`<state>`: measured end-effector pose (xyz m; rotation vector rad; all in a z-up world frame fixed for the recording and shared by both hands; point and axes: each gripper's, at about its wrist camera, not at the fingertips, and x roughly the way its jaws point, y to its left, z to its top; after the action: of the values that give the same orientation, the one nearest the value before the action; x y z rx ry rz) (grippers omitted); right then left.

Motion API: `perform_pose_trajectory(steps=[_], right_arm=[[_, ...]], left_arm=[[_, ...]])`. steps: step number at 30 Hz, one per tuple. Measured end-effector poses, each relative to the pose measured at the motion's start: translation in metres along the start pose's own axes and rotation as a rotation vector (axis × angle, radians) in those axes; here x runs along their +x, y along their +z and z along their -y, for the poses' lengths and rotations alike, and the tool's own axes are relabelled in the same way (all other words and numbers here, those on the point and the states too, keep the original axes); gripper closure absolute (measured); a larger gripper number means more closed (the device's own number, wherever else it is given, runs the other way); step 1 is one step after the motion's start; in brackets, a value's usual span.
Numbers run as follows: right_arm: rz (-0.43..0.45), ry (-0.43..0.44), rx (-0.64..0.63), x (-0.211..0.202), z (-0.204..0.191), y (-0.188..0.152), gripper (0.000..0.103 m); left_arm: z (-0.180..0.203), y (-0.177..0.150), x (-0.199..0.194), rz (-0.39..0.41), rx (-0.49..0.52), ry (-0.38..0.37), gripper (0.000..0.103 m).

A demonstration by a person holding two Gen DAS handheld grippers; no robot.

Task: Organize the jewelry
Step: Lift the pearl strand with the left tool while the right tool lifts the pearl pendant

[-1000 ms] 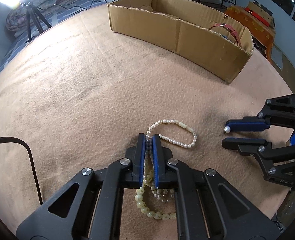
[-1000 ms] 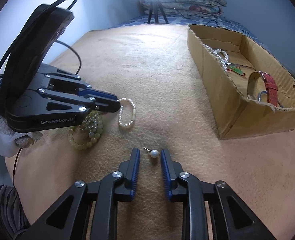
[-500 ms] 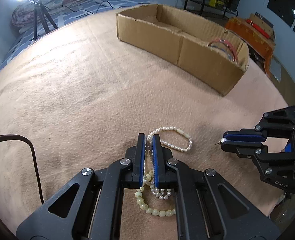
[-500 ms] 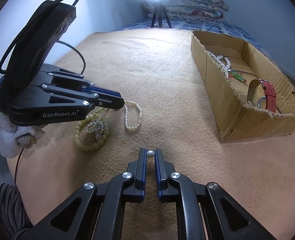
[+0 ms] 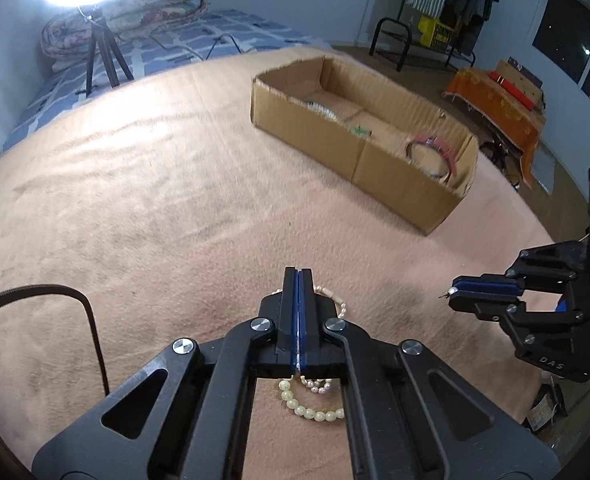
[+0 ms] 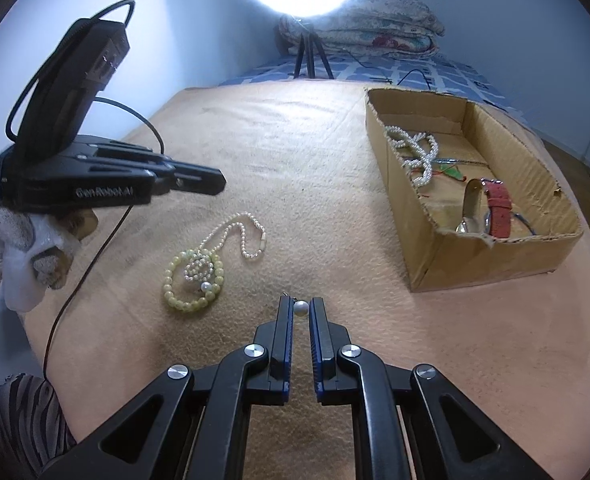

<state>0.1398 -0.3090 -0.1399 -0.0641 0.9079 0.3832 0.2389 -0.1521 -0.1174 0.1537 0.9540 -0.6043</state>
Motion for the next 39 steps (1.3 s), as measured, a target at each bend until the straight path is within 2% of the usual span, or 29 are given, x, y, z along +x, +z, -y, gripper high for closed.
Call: perform_pose_trajectory(steps=[4, 8, 11, 12, 15, 19, 22, 24, 26, 30, 36, 39], right_arm=[[0.008, -0.004, 0.006, -0.003, 0.002, 0.001, 0.097], [0.008, -0.004, 0.010, -0.004, 0.003, 0.000, 0.097], [0.007, -0.004, 0.008, -0.006, 0.002, -0.002, 0.097], [0.006, -0.004, 0.007, -0.006, 0.003, -0.002, 0.097], [0.005, -0.006, 0.006, -0.006, 0.004, -0.002, 0.097], [0.007, -0.011, 0.012, -0.005, 0.009, -0.001, 0.097], [0.007, -0.013, 0.014, -0.005, 0.011, 0.000, 0.097], [0.005, -0.016, 0.013, -0.003, 0.013, 0.000, 0.097], [0.005, -0.019, 0.015, -0.002, 0.013, 0.001, 0.097], [0.010, -0.024, 0.018, -0.004, 0.013, 0.001, 0.097], [0.022, -0.038, 0.017, -0.010, 0.015, 0.001, 0.097], [0.035, -0.042, 0.027, -0.015, 0.017, 0.003, 0.097]], left_arm=[[-0.001, 0.003, -0.002, 0.001, 0.004, -0.008, 0.103], [-0.007, 0.000, 0.022, -0.090, -0.034, -0.026, 0.101], [-0.012, -0.005, 0.039, -0.130, -0.057, 0.010, 0.054], [-0.013, -0.006, 0.042, -0.137, -0.059, 0.010, 0.053], [-0.011, -0.009, 0.057, -0.186, -0.031, 0.034, 0.053], [-0.007, -0.012, 0.069, -0.213, 0.013, 0.062, 0.054], [-0.001, -0.015, 0.073, -0.213, 0.049, 0.081, 0.068], [0.003, -0.016, 0.072, -0.205, 0.074, 0.081, 0.089], [0.006, -0.018, 0.072, -0.202, 0.078, 0.080, 0.098], [0.006, -0.019, 0.065, -0.174, 0.055, 0.079, 0.098], [-0.017, -0.012, 0.034, -0.089, -0.073, 0.015, 0.098], [-0.021, -0.003, 0.017, -0.053, -0.101, -0.007, 0.098]])
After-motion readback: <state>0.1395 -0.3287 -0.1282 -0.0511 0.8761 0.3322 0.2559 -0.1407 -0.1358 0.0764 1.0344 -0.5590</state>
